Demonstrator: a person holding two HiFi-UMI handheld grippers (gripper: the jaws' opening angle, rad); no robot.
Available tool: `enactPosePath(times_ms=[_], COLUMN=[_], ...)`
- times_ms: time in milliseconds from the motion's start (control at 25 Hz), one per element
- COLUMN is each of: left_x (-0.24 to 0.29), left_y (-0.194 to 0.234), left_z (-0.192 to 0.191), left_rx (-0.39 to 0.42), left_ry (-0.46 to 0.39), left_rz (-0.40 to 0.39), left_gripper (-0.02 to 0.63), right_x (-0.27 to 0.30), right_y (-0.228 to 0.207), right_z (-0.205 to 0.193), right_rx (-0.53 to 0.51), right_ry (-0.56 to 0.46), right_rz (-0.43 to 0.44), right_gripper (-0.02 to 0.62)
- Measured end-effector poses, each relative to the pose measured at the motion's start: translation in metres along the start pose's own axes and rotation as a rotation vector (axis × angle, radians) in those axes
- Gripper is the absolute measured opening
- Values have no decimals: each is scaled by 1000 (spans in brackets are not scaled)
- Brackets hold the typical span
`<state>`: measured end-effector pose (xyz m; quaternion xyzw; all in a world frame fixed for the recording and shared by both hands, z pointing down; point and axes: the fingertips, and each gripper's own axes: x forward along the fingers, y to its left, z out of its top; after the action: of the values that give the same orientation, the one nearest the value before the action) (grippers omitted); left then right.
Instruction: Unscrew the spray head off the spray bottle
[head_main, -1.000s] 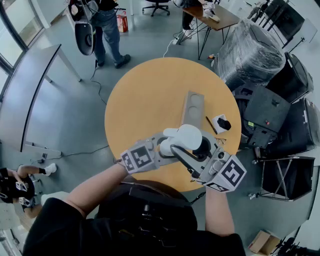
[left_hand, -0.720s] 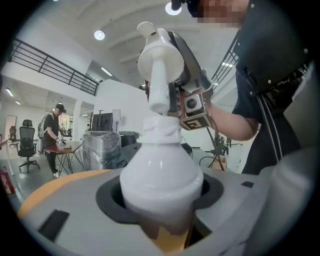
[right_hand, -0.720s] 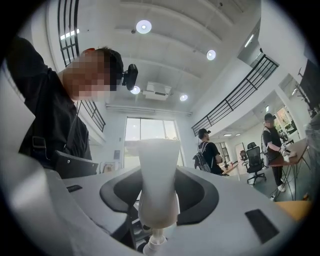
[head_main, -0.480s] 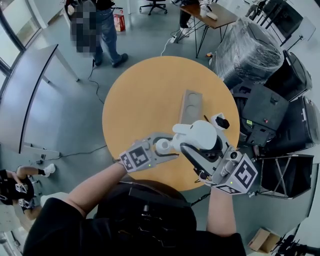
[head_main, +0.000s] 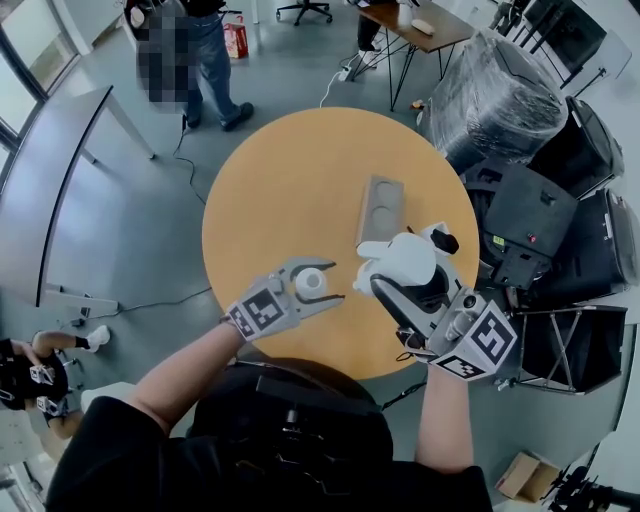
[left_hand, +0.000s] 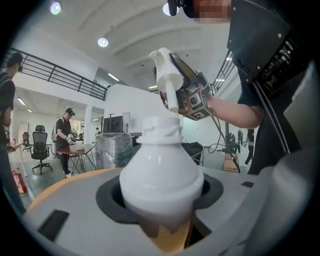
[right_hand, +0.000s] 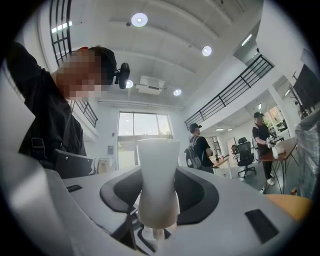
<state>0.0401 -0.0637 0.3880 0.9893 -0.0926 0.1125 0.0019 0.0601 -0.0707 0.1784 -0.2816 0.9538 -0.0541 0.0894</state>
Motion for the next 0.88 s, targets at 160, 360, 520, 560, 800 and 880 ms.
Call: enactPosePath(times_ms=[160, 360, 520, 560, 800, 880], left_x=[0, -4, 1, 3, 14, 22], left_y=[0, 7, 10, 11, 24, 29], left_z=[0, -6, -17, -22, -58, -69], left_rx=[13, 34, 35, 38, 7, -4], left_ry=[-11, -36, -36, -35, -25, -22], left_rz=[6, 22, 19, 18, 17, 15], left_gripper=[287, 287, 287, 288, 287, 288], right_x=[-5, -6, -15, -16, -27, -31], right_y=[-20, -37, -59, -65, -92, -103], right_z=[-36, -82, -120, -133, -219, -245], right_rx=[74, 163, 223, 244, 380, 415], right_ry=[86, 163, 215, 230, 328, 355], right_rz=[-42, -59, -99, -110, -151, -151], right_gripper=[198, 199, 199, 199, 199, 199])
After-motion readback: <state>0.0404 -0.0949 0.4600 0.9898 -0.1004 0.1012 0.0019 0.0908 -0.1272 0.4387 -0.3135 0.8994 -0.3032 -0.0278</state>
